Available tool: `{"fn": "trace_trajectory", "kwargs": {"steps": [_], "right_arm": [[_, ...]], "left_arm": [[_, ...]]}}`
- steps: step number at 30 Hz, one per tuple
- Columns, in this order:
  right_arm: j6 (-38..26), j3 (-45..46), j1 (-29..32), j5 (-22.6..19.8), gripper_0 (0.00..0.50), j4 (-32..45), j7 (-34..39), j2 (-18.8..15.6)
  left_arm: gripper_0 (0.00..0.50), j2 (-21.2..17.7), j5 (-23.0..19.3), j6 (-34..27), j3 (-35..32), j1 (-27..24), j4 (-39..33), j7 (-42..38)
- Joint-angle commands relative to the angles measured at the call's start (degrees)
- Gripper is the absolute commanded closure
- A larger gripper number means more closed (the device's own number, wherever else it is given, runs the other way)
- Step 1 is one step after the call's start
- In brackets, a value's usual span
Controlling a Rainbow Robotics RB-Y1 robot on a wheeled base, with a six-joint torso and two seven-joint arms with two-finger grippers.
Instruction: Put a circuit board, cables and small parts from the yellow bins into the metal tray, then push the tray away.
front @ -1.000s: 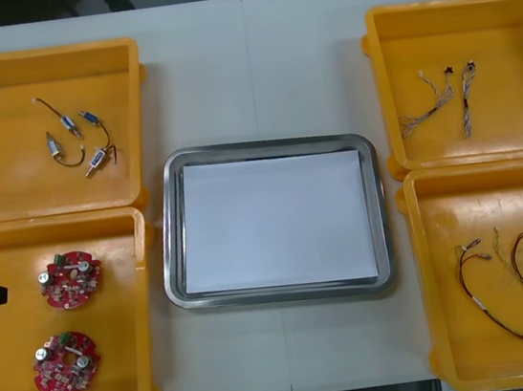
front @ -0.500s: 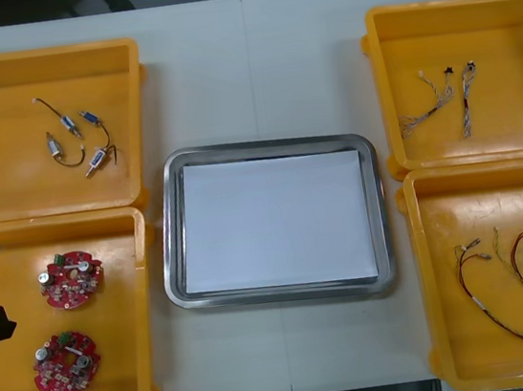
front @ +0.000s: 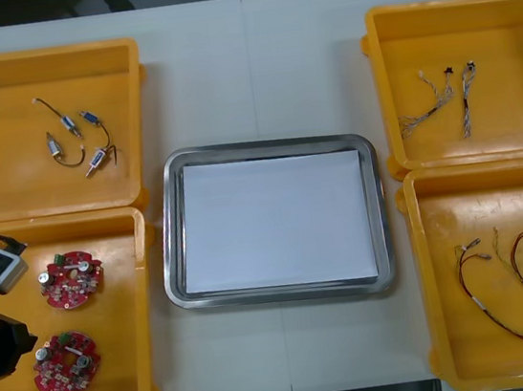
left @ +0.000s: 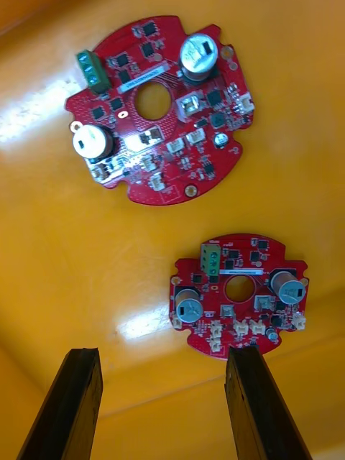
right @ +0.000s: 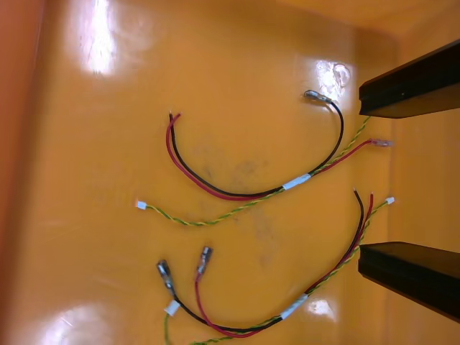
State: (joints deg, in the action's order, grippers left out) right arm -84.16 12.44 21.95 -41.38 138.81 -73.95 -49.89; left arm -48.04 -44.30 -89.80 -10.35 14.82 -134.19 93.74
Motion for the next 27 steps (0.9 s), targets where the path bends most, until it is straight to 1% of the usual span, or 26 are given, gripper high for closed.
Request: {"fn": "trace_trajectory", "kwargs": {"steps": [1,4,7,9,15,22,25,27], "right_arm": [[4.18,-3.83,2.22,0.77,0.000,-2.23,-2.69,-3.11],[6.64,-5.67,2.22,1.12,0.000,-4.17,-4.01,-3.64],[8.84,-6.73,2.22,1.65,0.000,-6.28,-7.96,-3.81],[10.16,-6.73,2.22,1.21,0.000,-8.65,-10.78,-3.81],[14.90,-7.26,2.31,-0.72,0.000,-13.48,-15.96,-3.81],[15.96,-8.57,2.31,-0.55,0.000,-14.19,-16.14,-3.81],[18.07,-10.42,2.31,0.60,0.000,-14.98,-15.79,-3.81],[20.62,-11.83,2.22,1.21,0.000,-16.47,-15.79,-3.81]], "left_arm": [[0.000,-2.58,-0.53,3.58,2.62,1.53,2.18,3.64],[0.000,-2.85,-0.44,6.12,3.94,1.53,4.46,3.91],[0.000,-3.20,-0.35,8.23,5.25,1.53,6.13,4.08],[0.000,-3.55,-0.09,9.20,6.31,1.53,7.01,4.26],[0.000,-4.17,-0.17,12.36,8.77,1.53,9.38,4.34],[0.000,-4.17,-0.09,13.24,10.00,1.53,11.05,4.70],[0.000,-4.17,0.27,13.86,10.53,1.79,11.67,4.78],[0.000,-4.17,0.44,15.00,10.79,2.23,12.02,4.87]]}}
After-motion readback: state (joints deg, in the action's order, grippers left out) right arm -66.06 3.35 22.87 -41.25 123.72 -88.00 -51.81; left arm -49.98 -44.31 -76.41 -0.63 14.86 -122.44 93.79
